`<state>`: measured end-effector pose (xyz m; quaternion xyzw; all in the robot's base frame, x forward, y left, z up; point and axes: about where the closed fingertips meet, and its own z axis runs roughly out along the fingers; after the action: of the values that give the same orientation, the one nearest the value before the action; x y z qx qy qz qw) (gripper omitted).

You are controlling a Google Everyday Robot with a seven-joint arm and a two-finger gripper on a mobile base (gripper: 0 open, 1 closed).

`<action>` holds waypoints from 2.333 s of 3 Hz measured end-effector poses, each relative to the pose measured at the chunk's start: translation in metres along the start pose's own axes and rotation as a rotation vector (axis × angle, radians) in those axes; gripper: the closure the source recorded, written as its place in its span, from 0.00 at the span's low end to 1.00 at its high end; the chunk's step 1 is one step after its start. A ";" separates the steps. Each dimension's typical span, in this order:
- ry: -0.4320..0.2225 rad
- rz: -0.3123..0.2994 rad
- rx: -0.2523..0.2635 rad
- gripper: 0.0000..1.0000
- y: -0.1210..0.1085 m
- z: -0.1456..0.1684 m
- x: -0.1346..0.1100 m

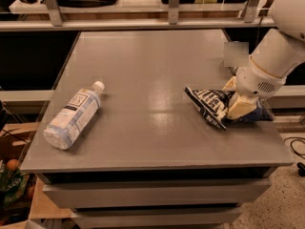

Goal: Move blue chip bag near blue plastic bottle

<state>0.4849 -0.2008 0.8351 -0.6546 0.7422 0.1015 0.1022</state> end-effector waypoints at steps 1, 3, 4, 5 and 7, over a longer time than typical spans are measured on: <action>0.000 0.000 0.000 1.00 0.000 -0.001 0.000; -0.023 -0.095 0.090 1.00 -0.014 -0.040 -0.034; -0.044 -0.177 0.167 1.00 -0.025 -0.072 -0.066; -0.044 -0.177 0.167 1.00 -0.025 -0.072 -0.066; -0.037 -0.381 0.126 1.00 -0.020 -0.064 -0.125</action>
Offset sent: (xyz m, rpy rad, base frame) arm 0.0394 0.0344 0.1075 0.0174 -0.2562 0.1286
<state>0.5189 -0.1024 0.9321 -0.7735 0.6078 0.0460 0.1739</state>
